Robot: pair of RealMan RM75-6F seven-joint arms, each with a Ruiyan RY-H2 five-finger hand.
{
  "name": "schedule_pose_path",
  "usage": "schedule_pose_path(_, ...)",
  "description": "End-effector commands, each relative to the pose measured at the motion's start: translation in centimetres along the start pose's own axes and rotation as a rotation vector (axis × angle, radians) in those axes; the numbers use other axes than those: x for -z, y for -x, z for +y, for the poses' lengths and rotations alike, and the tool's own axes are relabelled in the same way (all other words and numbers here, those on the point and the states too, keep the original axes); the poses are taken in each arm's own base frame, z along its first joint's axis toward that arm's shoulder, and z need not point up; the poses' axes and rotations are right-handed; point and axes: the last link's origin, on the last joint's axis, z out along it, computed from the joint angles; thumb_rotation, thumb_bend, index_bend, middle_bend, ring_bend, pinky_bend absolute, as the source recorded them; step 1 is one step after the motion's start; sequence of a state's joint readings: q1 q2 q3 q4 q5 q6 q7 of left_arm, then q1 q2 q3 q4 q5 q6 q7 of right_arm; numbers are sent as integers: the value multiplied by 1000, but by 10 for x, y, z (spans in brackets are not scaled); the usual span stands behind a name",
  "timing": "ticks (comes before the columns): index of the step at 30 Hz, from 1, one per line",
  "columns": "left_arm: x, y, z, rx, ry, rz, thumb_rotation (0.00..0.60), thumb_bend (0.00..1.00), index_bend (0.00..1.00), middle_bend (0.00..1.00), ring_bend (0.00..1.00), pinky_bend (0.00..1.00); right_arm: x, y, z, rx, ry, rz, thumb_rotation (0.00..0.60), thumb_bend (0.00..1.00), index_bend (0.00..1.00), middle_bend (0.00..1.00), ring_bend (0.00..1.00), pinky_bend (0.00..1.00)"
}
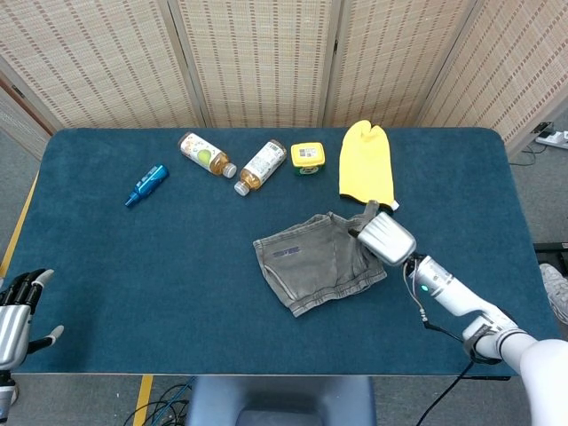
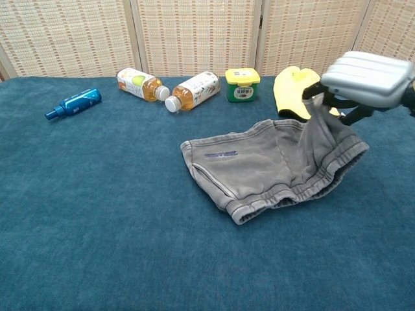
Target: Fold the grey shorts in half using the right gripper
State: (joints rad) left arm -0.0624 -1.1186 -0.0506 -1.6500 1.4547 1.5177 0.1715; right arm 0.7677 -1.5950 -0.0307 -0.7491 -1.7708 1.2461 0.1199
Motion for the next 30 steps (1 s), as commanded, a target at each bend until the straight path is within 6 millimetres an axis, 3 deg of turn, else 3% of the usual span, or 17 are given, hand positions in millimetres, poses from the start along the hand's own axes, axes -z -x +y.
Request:
schedule_pose_path(1,1,0,-3,-1,-7,-3,600,168,160,157,137,295,-26,-7,-22,-9,-74,58,600,554,613,961,1000,900)
schedule_pose_path(8,3,3,-7,-2,-18,-12,600,168,159,157,137,295,-63,-12,-68,-34,-217,113,600,553,613,960,1000,900)
schedule_pose_path(16,3,5,-10,-1,-23,-19,600,168,159,157,137,295,-82,-9,-103,-45,-304,109,600,537,598,937,989,900)
schedule_pose_path(18,3,6,-11,-1,-25,-20,600,168,159,157,137,295,-83,-6,-107,-47,-300,96,600,505,511,919,976,899)
schedule_pose_path(19,3,6,-11,-1,-26,-21,600,168,160,157,137,295,-83,-4,-109,-45,-294,89,600,476,421,906,966,899)
schedule_pose_path(21,3,7,-12,0,-28,-20,600,168,160,157,137,295,-83,-3,-111,-51,-276,75,600,356,145,861,930,897)
schedule_pose_path(23,3,7,-12,2,-27,-19,600,168,160,157,137,295,-82,-4,-112,-67,-254,77,600,252,23,823,902,895)
schedule_pose_path(25,3,7,-11,2,-24,-19,600,168,159,157,137,296,-80,-9,-111,-83,-226,102,600,169,0,782,881,895)
schedule_pose_path(30,2,7,-9,7,-15,-15,600,168,159,157,137,295,-72,-24,-99,-99,-145,166,600,121,0,747,847,895)
